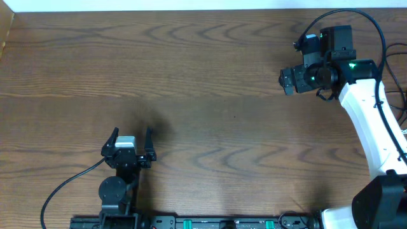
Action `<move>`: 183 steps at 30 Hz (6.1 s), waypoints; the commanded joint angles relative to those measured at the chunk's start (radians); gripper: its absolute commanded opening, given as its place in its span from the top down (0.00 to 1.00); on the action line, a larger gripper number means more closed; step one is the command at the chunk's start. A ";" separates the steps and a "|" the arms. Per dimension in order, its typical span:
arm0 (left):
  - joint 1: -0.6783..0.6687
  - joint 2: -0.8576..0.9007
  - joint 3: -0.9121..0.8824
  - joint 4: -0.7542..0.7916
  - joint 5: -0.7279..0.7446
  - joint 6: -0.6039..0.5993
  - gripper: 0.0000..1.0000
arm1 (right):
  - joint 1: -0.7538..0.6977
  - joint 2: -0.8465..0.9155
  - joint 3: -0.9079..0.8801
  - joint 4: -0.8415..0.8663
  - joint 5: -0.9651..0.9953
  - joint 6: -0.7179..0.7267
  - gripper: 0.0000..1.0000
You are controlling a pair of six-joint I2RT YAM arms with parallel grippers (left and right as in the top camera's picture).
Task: Untangle cables
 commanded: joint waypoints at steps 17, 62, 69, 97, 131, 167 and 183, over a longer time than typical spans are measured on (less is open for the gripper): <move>0.006 -0.006 -0.010 -0.051 -0.014 0.024 0.17 | 0.006 0.002 -0.002 0.000 -0.003 -0.008 0.01; 0.006 -0.006 -0.010 -0.050 -0.014 0.024 0.17 | 0.006 0.002 -0.002 -0.001 -0.003 -0.008 0.01; 0.006 -0.006 -0.010 -0.050 -0.014 0.024 0.17 | 0.006 0.002 -0.002 -0.001 -0.003 -0.008 0.01; 0.006 -0.006 -0.010 -0.050 -0.014 0.024 0.17 | 0.008 0.002 -0.002 -0.001 -0.003 -0.008 0.01; 0.006 -0.006 -0.010 -0.050 -0.014 0.024 0.17 | 0.009 -0.219 -0.160 0.037 0.002 0.012 0.01; 0.006 -0.006 -0.010 -0.050 -0.014 0.024 0.17 | 0.009 -1.425 -1.191 0.591 0.002 0.011 0.01; 0.006 -0.006 -0.010 -0.050 -0.014 0.024 0.17 | 0.008 -1.617 -1.316 0.604 0.004 0.011 0.01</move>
